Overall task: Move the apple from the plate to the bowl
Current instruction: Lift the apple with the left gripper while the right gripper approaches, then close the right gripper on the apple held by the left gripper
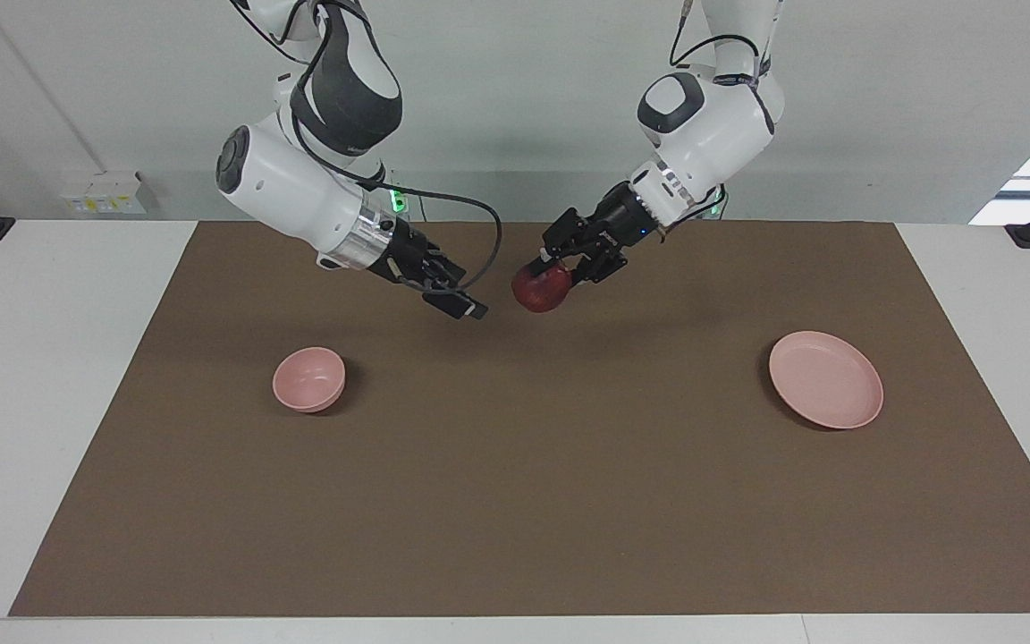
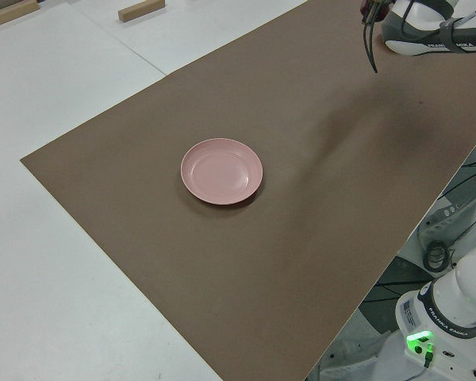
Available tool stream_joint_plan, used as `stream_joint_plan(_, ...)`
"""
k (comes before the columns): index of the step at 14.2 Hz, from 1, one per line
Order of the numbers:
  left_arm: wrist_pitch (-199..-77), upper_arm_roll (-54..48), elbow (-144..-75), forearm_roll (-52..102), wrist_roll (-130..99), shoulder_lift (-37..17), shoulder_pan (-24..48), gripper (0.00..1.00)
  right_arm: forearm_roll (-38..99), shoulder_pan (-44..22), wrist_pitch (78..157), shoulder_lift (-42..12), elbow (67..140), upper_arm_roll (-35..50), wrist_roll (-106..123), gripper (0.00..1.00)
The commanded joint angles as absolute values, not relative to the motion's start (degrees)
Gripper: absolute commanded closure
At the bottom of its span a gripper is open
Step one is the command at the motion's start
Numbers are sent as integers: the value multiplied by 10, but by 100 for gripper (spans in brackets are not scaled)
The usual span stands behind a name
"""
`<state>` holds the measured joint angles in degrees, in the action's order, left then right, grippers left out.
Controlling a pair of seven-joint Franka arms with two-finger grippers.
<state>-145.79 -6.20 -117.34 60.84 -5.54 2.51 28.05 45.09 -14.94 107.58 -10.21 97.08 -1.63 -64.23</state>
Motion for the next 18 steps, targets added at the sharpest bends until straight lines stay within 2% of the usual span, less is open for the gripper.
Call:
stream_joint_plan(1,-1508,-83,-1173,642,-62,32,286,100,477,-165,1106,-97,984,-17,-667,0)
stream_joint_plan(7,-1578,-115,-1166,650,-62,31,286,100,494,-197,1135,-98,983,-17,-700,0)
stream_joint_plan(18,-1579,-119,-1167,654,-71,33,286,100,511,-197,1108,-91,980,-16,-699,0)
